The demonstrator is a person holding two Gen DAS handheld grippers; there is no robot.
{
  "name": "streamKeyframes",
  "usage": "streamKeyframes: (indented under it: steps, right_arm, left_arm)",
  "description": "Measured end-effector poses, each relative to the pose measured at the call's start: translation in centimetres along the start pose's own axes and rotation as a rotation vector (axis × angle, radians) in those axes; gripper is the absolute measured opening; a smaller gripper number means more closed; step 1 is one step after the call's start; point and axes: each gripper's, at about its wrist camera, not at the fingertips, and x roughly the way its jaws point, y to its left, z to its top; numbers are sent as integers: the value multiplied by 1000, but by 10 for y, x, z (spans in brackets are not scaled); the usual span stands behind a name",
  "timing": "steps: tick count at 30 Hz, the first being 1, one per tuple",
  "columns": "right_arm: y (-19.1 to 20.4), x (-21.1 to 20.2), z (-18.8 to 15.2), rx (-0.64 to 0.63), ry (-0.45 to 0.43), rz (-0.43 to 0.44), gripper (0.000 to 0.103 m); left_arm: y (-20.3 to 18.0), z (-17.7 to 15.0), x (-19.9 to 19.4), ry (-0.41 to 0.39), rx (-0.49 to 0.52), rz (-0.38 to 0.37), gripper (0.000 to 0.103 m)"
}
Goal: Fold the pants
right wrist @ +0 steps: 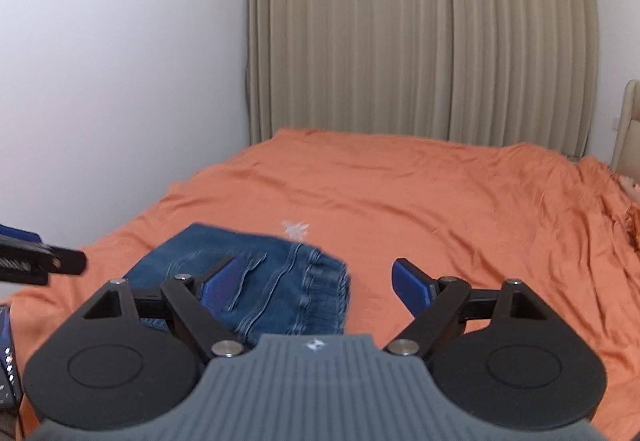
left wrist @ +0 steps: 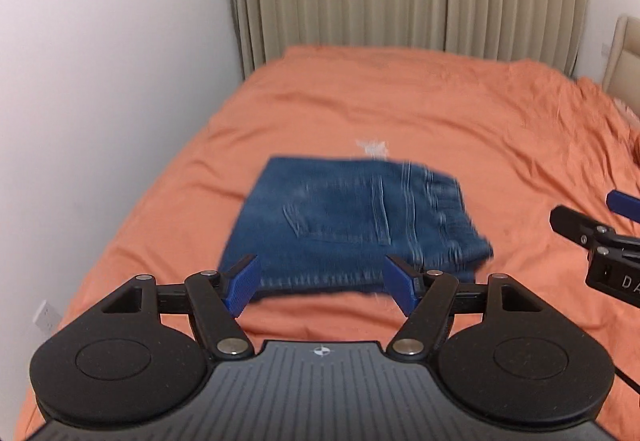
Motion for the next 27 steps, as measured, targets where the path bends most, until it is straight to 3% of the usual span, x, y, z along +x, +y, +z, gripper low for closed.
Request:
streamKeyframes:
  steps: [5, 9, 15, 27]
  right_arm:
    - [9, 9, -25, 26, 101, 10, 80]
    - [14, 15, -42, 39, 147, 16, 80]
    - [15, 17, -51, 19, 123, -24, 80]
    - [13, 18, -53, 18, 117, -24, 80]
  left_arm:
    - [-6, -17, 10, 37, -52, 11, 81]
    - [-21, -32, 8, 28, -20, 17, 81]
    - [-28, -39, 7, 19, -30, 45, 81]
    - [-32, -39, 5, 14, -20, 49, 81]
